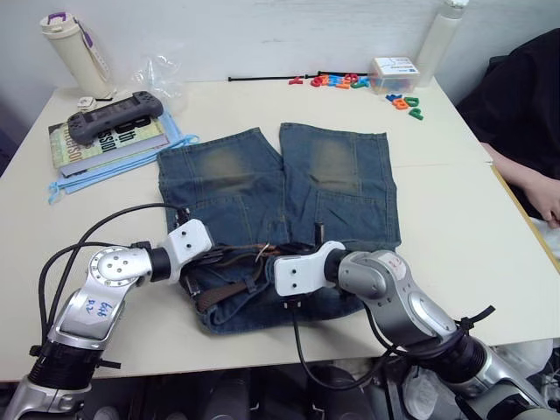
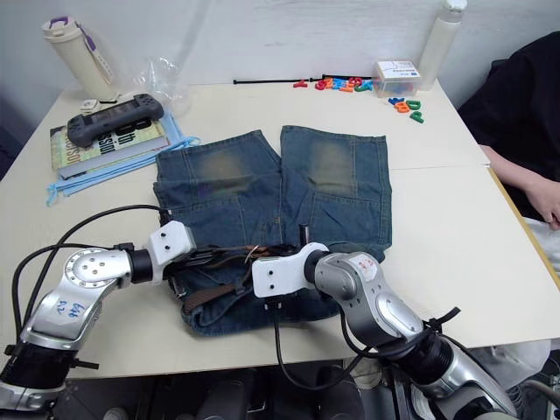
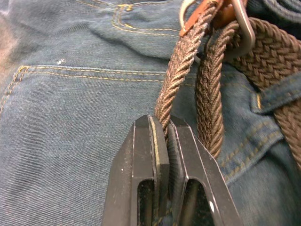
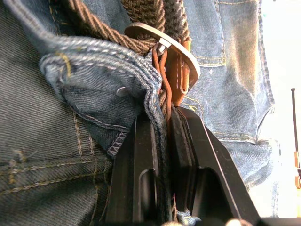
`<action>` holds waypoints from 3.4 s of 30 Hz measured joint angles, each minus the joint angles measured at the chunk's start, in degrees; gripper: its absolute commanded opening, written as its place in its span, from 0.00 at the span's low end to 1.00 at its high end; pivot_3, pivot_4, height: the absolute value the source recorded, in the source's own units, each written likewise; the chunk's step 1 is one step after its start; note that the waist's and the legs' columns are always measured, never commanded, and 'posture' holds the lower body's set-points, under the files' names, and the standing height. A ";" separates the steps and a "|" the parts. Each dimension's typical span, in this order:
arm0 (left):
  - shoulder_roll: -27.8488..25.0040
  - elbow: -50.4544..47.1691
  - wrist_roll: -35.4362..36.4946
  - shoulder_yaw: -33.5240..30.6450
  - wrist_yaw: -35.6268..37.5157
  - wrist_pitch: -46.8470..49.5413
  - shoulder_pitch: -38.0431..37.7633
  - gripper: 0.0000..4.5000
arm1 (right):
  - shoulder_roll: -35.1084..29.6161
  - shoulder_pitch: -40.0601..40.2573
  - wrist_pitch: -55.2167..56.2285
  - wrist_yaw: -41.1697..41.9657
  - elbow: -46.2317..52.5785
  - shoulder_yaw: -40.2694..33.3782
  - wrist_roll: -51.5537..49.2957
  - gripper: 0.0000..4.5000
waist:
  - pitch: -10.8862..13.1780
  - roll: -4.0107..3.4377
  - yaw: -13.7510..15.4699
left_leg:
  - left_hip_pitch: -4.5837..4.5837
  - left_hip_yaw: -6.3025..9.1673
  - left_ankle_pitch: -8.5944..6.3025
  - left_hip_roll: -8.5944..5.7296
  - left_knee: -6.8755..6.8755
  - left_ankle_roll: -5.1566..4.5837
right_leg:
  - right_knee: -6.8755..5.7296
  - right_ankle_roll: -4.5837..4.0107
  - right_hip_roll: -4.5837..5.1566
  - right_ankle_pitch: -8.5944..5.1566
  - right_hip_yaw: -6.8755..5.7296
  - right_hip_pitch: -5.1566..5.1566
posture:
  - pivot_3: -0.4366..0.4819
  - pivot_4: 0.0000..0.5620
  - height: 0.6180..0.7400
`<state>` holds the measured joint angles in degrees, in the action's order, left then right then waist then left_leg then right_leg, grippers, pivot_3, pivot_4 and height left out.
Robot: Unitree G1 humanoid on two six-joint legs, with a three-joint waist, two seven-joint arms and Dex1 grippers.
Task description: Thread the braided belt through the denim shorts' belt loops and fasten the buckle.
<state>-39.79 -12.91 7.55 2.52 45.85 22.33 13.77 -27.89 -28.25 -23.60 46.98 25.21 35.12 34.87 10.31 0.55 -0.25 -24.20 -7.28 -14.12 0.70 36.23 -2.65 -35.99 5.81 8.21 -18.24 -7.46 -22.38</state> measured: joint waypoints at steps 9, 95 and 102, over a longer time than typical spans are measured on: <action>7.94 -1.87 -0.29 0.58 -4.03 7.76 1.23 0.00 | 1.78 0.45 -1.73 1.00 -0.80 -2.02 1.17 0.00 | -0.02 0.03 0.26 | 0.00 0.02 0.01 -0.01 0.17 -0.03 | -0.10 0.01 0.04 0.00 -0.01 0.07 | 0.48 0.27 0.81; 14.56 0.27 1.28 9.05 0.12 3.84 8.16 0.00 | -8.39 3.17 -33.44 17.91 23.73 -23.45 -11.37 0.92 | -0.02 0.05 0.19 | -0.07 0.25 -0.04 -0.01 0.25 -0.10 | 0.04 0.00 0.09 0.00 0.14 0.18 | 0.48 0.27 0.81; 14.85 0.38 1.28 9.38 0.09 3.74 8.18 0.00 | -11.78 3.41 -25.67 11.47 18.99 -17.19 -11.25 0.92 | -0.01 0.06 0.20 | -0.06 0.24 -0.03 -0.04 0.25 -0.10 | 0.04 0.00 0.09 0.00 0.08 0.20 | 0.48 0.27 0.81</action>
<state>-24.94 -12.53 8.83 11.90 45.95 26.07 21.95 -39.68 -24.84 -49.26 58.45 44.21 17.93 23.62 10.29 0.61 -0.05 -24.27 -7.04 -14.14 0.66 36.48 -2.75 -35.95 5.81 8.30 -18.24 -7.38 -22.18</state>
